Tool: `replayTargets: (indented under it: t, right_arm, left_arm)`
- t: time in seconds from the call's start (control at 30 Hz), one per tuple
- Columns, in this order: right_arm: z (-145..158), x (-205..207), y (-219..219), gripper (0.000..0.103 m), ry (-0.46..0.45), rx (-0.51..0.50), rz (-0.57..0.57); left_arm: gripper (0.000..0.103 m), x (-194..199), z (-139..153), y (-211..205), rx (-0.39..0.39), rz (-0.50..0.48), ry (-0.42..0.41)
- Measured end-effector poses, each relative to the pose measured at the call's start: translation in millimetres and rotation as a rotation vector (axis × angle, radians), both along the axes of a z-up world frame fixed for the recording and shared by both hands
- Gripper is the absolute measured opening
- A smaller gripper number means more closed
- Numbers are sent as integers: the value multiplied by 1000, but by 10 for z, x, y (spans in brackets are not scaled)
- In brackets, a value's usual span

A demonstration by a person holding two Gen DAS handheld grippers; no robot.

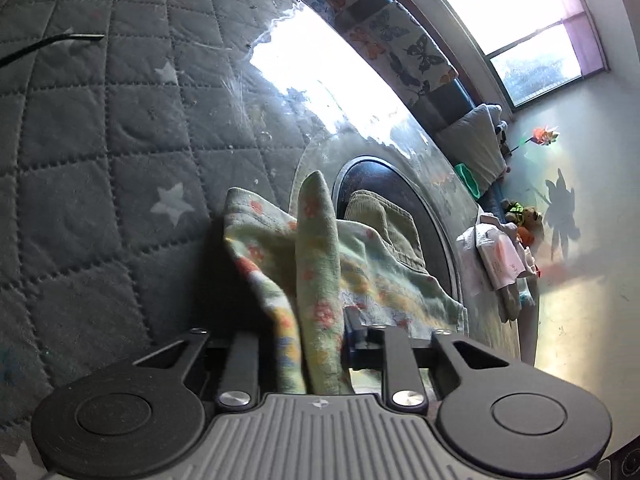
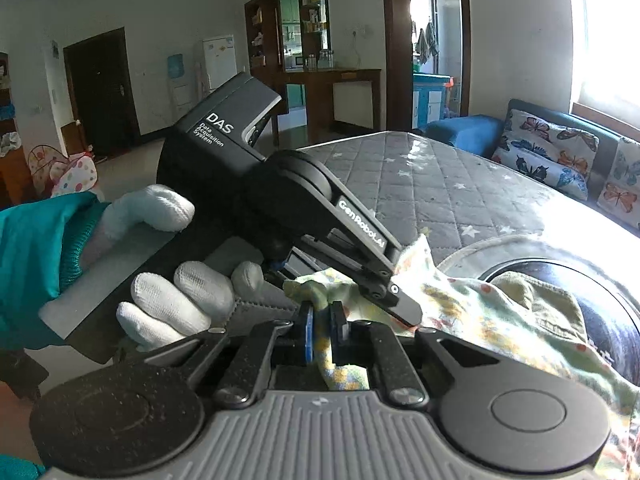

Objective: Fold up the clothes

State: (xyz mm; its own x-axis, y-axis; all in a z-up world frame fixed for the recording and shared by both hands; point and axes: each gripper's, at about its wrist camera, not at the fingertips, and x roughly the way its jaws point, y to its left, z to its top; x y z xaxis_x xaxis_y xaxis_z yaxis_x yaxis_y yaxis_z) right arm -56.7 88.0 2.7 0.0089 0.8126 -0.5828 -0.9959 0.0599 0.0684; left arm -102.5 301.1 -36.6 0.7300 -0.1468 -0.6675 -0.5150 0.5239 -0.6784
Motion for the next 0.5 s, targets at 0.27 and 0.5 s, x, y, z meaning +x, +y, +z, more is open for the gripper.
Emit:
replayTargets:
  t: [0.27,0.5]
  right_arm:
    - [8,147,-133,22,33,12,-21]
    - [-14,695,-542,44,23,6,-271]
  left_arm:
    - [18,-5,7,-38,31,-6,2]
    - [17,9,21,-86,74,-19,5]
